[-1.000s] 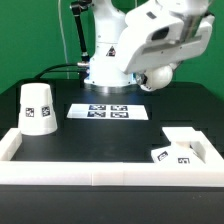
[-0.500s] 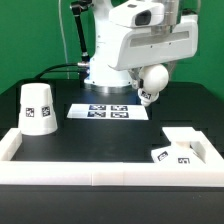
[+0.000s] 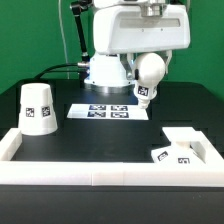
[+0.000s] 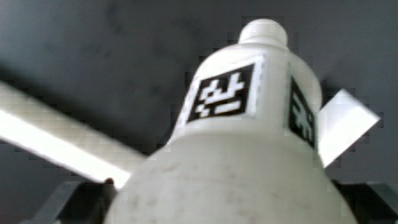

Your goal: Assemble lamp

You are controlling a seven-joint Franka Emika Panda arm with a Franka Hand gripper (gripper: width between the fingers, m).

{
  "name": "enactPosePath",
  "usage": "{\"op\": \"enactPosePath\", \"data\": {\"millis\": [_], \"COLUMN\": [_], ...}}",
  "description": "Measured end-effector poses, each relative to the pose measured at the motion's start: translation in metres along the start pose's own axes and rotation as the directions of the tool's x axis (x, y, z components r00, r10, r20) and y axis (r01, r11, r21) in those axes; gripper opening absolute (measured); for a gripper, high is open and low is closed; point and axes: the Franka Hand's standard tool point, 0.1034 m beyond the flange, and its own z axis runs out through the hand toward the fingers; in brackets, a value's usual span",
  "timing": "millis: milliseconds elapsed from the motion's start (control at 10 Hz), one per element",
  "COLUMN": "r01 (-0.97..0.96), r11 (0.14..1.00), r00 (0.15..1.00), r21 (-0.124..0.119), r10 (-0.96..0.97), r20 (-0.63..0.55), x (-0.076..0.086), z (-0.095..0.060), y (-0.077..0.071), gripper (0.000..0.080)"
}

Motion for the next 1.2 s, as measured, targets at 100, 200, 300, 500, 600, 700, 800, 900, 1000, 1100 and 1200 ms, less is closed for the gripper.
{"op": "enactPosePath", "data": {"millis": [100,200,300,500,600,700,800,900,1000,1100,1200], "r01": [0.002,0.001,0.006,0.024,0.028,0.041,0.038,0.034,0.05,0.06,0.046], "r11": [1.0,1.0,1.0,1.0,1.0,0.999,0.999,0.999,0.998,0.993,0.994], "r00": [1.0,1.0,1.0,0.999,0.999,0.998,0.997,0.998,0.996,0.989,0.99], "r21": [0.003,0.003,0.002,-0.009,-0.005,-0.012,-0.034,-0.029,-0.046,-0.098,-0.094], "r10": [-0.002,-0.001,-0.006,-0.025,-0.028,-0.041,-0.04,-0.035,-0.054,-0.072,-0.057], "r20": [0.005,0.006,0.004,-0.03,-0.034,-0.051,-0.067,-0.057,-0.077,-0.127,-0.125], "x": [0.0,-0.001,0.002,0.029,0.042,0.055,0.049,0.045,0.046,0.04,0.038], "z": [0.001,0.001,0.0,-0.006,-0.004,-0.005,-0.004,-0.002,-0.002,-0.003,0.0], "y": [-0.001,-0.001,-0.001,0.002,0.007,0.013,0.016,0.014,0.018,0.03,0.028], "gripper": [0.0576,0.0576,0.0576,0.0576,0.0576,0.0576,0.0576,0.0576,0.0576,0.0576,0.0576]}}
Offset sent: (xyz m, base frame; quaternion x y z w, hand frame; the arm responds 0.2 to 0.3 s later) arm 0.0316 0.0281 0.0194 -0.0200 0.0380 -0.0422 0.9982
